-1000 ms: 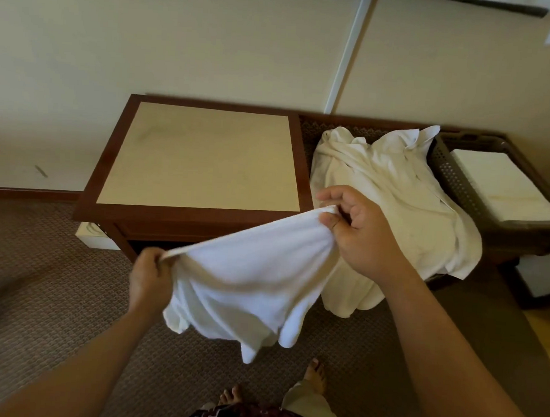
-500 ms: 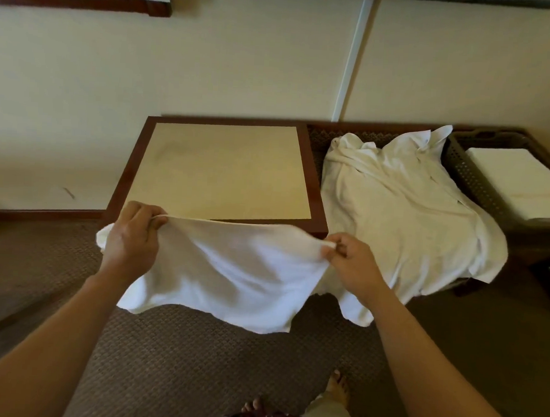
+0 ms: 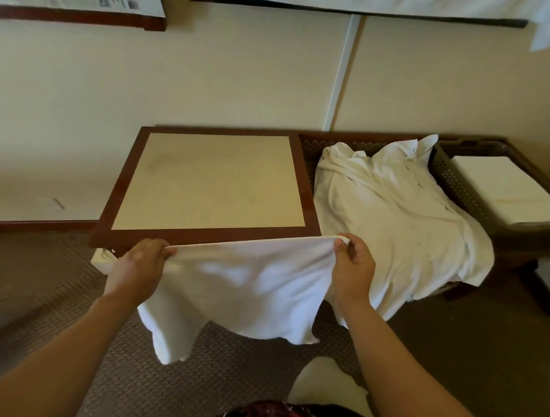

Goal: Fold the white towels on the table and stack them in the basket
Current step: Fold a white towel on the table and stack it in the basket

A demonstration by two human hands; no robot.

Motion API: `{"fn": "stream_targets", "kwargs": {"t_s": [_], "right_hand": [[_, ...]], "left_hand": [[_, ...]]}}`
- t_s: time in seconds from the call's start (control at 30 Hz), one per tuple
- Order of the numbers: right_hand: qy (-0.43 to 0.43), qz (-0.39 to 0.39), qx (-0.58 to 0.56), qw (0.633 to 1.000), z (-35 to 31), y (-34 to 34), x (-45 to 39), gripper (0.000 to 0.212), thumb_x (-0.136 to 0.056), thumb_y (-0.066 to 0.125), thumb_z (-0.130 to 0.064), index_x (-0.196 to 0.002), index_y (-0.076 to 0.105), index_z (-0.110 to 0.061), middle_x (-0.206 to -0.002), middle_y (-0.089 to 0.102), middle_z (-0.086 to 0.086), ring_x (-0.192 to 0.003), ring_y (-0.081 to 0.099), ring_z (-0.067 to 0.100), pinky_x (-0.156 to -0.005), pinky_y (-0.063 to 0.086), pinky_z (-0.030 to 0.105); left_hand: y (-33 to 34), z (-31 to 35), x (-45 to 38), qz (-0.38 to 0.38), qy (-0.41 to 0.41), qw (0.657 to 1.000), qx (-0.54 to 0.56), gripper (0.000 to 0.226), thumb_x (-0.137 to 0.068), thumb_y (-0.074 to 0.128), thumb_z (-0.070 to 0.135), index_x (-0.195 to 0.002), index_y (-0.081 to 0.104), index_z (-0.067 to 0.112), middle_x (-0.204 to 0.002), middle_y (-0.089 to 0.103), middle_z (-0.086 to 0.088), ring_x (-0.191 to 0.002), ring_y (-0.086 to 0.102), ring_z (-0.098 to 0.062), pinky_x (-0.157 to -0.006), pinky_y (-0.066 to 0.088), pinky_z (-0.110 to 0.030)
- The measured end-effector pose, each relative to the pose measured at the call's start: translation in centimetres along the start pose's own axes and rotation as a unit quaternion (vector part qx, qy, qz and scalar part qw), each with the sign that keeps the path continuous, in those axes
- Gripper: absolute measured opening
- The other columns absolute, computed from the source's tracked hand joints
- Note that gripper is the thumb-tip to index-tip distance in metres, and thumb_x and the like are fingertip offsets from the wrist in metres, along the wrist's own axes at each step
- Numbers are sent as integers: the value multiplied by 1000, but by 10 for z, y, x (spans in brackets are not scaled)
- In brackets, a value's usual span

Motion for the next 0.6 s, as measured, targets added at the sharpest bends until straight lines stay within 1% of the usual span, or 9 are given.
{"fn": "stream_targets", "kwargs": {"t_s": [0.03, 0.07, 0.13, 0.2, 0.27, 0.33, 0.47, 0.53, 0.6], "right_hand": [[-2, -7, 28, 1000, 0, 1, -4, 9, -102, 61, -17, -102, 67, -23, -94, 67, -13, -87, 61, -4, -75, 45, 8], [2, -18, 61, 998, 3, 3, -9, 8, -102, 60, -18, -101, 67, -23, -92, 66, -13, -87, 60, -1, -74, 44, 10], [6, -16, 103, 995, 13, 2, -15, 10, -103, 59, -20, -98, 67, -21, -89, 66, -11, -85, 59, 3, -73, 44, 16], [12, 11, 111, 994, 22, 0, -18, 14, -105, 56, -24, -104, 67, -17, -93, 67, -7, -88, 60, 6, -78, 44, 22], [34, 35, 97, 994, 32, 3, -23, 16, -106, 53, -26, -110, 64, -16, -96, 65, -7, -89, 58, 4, -78, 43, 20], [50, 53, 88, 993, 39, 13, -35, 13, -107, 50, -24, -109, 60, -17, -94, 60, -11, -86, 56, 2, -72, 40, 14], [40, 92, 72, 992, 37, 36, -76, 12, -108, 48, -20, -100, 57, -17, -89, 57, -11, -80, 54, 5, -70, 39, 18], [31, 113, 72, 991, 32, 50, -108, 13, -107, 48, -18, -102, 59, -13, -89, 57, -7, -81, 53, 14, -73, 38, 23], [20, 120, 84, 989, 27, 72, -155, 15, -107, 48, -17, -106, 60, -7, -92, 57, -3, -87, 53, 18, -74, 36, 22]], "left_hand": [[8, -5, -1, -28, -24, 999, -6, 23, -104, 52, 34, -104, 68, 18, -100, 66, -3, -89, 65, -31, -76, 54, -48], [12, -7, -2, -33, -28, 999, -4, 25, -104, 51, 37, -102, 67, 19, -98, 66, -1, -88, 65, -29, -75, 55, -48], [10, -4, -6, 0, 10, 1000, -1, 27, -102, 51, 41, -95, 66, 20, -90, 64, 3, -79, 65, -25, -66, 56, -46], [10, 1, -12, 13, 40, 999, -11, 30, -99, 51, 46, -89, 65, 21, -82, 61, 7, -70, 62, -20, -58, 55, -42], [14, 1, -27, 9, 20, 1000, -13, 36, -94, 52, 53, -80, 64, 22, -74, 59, 9, -65, 59, -17, -55, 52, -38], [20, 1, -46, 6, -13, 1000, -19, 41, -90, 55, 59, -73, 62, 22, -69, 58, 10, -63, 58, -17, -55, 48, -35], [26, 13, -110, 13, -11, 1000, -24, 39, -90, 65, 56, -72, 63, 21, -69, 59, 6, -65, 58, -22, -56, 49, -36], [26, 22, -154, 15, 9, 999, -28, 39, -91, 68, 51, -70, 62, 18, -68, 58, 3, -65, 58, -25, -57, 50, -39], [32, 29, -207, 7, 34, 998, -44, 40, -89, 71, 48, -70, 62, 15, -68, 58, 0, -66, 59, -28, -59, 50, -40]]}}
Point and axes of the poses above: each hand's wrist, its own x-axis away from the middle knuckle, its own y-axis out of the palm, z = x × y, the point moved 9 cm from there along -x, towards the middle knuckle
